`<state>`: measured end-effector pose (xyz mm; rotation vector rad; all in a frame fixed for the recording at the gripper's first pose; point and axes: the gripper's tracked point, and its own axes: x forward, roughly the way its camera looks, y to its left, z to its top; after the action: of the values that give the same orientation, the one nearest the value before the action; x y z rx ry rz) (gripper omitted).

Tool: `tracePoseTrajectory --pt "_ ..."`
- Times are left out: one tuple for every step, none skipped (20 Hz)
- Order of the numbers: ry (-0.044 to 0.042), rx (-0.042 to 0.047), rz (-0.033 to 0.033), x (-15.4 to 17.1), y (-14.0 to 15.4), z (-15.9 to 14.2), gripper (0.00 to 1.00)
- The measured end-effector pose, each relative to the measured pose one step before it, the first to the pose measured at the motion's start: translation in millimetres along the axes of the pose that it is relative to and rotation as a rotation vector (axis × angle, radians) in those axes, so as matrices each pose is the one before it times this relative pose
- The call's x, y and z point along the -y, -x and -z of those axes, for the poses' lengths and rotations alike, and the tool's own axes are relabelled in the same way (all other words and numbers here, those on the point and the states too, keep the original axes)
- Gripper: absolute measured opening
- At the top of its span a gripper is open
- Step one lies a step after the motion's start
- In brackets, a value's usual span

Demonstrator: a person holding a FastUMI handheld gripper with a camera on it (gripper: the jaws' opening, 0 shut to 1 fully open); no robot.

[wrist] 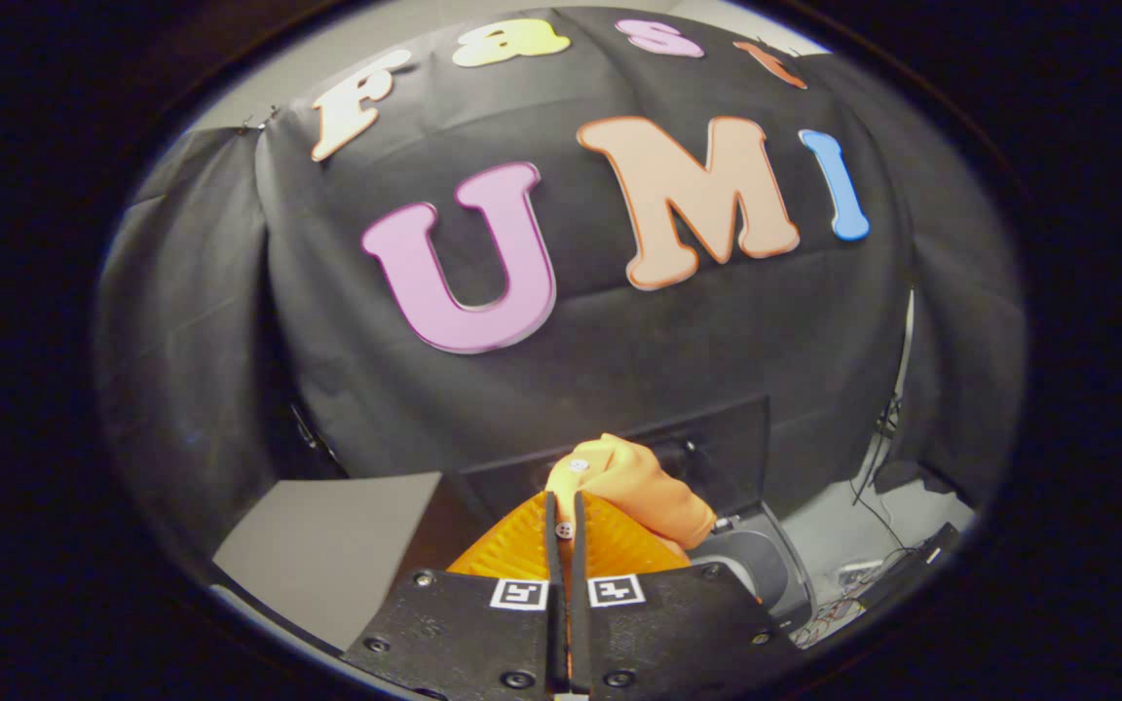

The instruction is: Put the clothes into the washing machine and then close the washing machine lid.

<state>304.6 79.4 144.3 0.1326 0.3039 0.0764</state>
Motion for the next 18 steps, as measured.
tracePoseTrajectory --pt "-0.00327 -0.02395 0.01654 11.75 -8.25 16.04 0.01" --pt "-0.01262 -0.0182 0.015 8.8 -8.25 14.71 0.01" --pt "-0.01028 -0.02826 0.00693 9.15 -11.06 17.59 0.01" --pt "-0.01712 -0.0253 0.00425 8.22 -11.06 17.96 0.01" --pt "-0.01261 -0.02133 0.00354 7.96 -10.42 16.12 0.01" --pt "-0.01148 -0.02371 0.0034 6.0 -9.24 15.98 0.01" --pt "-0.01272 -0.02832 0.00228 6.11 -11.39 15.66 0.01" --pt "-0.01355 -0.02393 0.00196 5.65 -16.7 15.95 0.01" --pt "-0.01074 -0.0189 0.00024 3.82 -11.88 11.57 0.01" --pt "-0.00961 -0.01386 -0.00288 1.23 -7.8 11.7 0.01" --pt "-0.00659 -0.01483 0.00482 3.67 -6.88 8.2 0.01" --pt "-0.00686 -0.01454 0.01071 5.14 -5.89 8.81 0.01" --pt "-0.00104 -0.02236 0.01285 4.25 -6.67 8.48 0.01" --pt "-0.002 -0.02088 0.00624 -0.88 -5.58 6.99 0.01" --pt "-0.00057 -0.013 0.00488 1.74 -7.11 6.57 0.01" --pt "0.00225 -0.01426 0.0099 3.23 -9.0 6.63 0.01" --pt "-0.00047 -0.01569 0.01549 1.57 -4.76 7.06 0.01" --pt "-0.00518 -0.01434 0.01241 1.06 -3.18 4.27 0.02"
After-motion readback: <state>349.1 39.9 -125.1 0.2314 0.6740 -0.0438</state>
